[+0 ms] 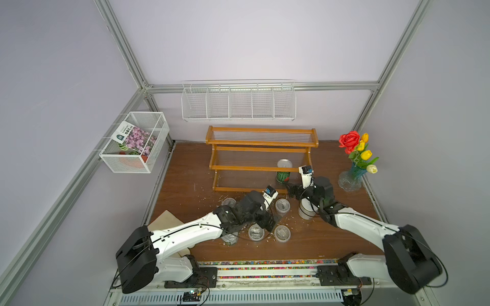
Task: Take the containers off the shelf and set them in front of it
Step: 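Place the container at the center of the board, then pick up a container from the shelf.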
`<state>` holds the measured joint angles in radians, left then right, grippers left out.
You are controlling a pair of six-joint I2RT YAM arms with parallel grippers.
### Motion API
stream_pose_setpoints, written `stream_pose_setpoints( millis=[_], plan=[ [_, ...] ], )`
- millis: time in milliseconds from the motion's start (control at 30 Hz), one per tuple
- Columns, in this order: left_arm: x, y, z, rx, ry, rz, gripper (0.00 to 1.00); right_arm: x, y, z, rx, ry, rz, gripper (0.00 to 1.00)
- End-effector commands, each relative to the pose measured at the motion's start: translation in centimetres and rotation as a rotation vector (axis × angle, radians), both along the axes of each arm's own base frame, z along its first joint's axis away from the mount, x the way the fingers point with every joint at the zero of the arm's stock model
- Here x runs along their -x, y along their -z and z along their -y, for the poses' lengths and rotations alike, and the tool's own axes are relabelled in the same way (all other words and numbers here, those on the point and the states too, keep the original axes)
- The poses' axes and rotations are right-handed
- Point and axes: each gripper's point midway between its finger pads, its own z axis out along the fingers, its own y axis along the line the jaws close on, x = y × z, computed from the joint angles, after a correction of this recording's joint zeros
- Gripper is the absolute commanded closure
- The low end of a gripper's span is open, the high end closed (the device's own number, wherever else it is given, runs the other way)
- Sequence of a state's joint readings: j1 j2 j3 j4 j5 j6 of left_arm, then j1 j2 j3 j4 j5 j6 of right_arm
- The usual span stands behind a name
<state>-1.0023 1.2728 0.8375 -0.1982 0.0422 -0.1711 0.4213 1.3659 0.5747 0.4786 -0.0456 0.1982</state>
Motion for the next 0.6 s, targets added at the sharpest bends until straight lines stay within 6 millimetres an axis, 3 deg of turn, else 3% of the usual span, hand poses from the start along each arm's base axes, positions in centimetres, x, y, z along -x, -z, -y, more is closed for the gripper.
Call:
stream_pose_setpoints(
  millis=[0, 200, 567],
  plan=[
    [-1.3, -1.5, -1.4, 0.065, -0.023, 0.011, 0.00, -2.9, -3.1, -1.0, -0.092, 0.034, 0.134, 0.03],
    [-3.8, -2.4, -4.1, 0.111, -0.099, 0.004, 0.00, -5.6, -1.0, -2.1, -0.088, 0.053, 0.128, 0.03],
    [-4.1, -1.2, -5.5, 0.100, -0.127, -0.013, 0.00, -7.6, 1.1, -2.3, -0.036, 0.107, 0.156, 0.03]
  ],
)
